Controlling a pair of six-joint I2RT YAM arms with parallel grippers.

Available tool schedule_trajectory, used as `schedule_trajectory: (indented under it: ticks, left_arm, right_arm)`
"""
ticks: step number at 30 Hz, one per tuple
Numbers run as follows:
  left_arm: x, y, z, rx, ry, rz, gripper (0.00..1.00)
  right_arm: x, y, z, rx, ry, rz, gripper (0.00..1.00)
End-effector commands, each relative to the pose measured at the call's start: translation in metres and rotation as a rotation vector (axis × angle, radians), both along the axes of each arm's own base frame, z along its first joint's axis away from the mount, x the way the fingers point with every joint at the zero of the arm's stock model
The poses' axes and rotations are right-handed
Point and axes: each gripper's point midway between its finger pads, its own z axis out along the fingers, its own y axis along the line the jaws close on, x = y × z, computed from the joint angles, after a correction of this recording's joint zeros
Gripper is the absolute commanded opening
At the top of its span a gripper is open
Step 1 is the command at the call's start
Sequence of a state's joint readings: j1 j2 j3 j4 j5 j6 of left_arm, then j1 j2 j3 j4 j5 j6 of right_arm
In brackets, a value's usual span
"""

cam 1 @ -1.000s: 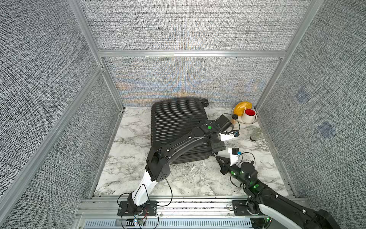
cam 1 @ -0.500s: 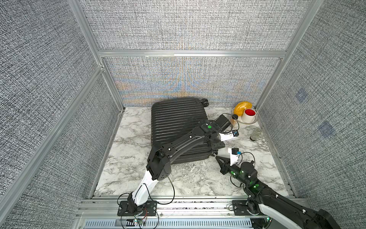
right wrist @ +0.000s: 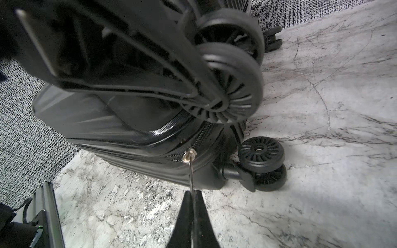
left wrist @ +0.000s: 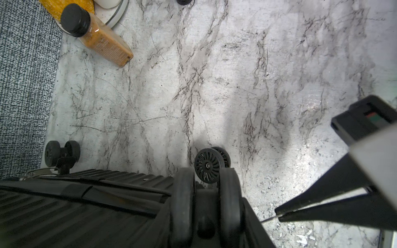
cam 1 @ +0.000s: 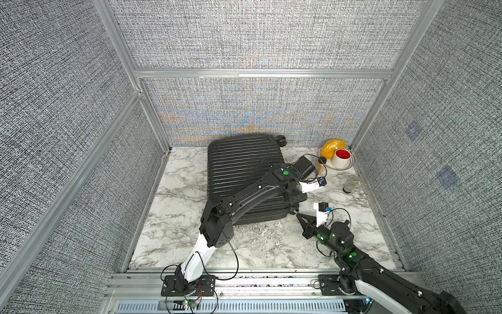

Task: Open the suitcase zippers
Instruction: Unzip the zipper on the suitcase.

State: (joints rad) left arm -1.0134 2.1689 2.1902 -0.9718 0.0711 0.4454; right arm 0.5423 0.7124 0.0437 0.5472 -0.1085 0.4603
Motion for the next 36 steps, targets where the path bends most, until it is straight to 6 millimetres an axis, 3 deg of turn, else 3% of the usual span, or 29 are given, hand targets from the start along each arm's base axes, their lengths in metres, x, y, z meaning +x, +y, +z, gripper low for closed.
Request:
schedule_trajectory:
  ticks: [1, 13, 24, 36]
  left_arm:
    - [-0.02, 0.025, 0.004, 0.069, 0.066, -0.036, 0.0]
    - [-0.037, 0.032, 0.021, 0.042, 0.108, -0.064, 0.0]
    - [-0.049, 0.034, 0.018, 0.035, 0.174, -0.079, 0.0]
    - [-0.057, 0.033, 0.017, 0.027, 0.211, -0.098, 0.0]
  right_arm:
    - [0.011, -0.02, -0.008, -0.073, 0.006, -0.114, 0.0]
    - [0.028, -0.023, 0.001, -0.056, -0.016, -0.136, 0.0]
    - [0.056, -0.012, 0.012, 0.021, -0.016, -0.049, 0.0]
    - [0.076, -0.001, 0.009, 0.027, 0.009, 0.004, 0.0]
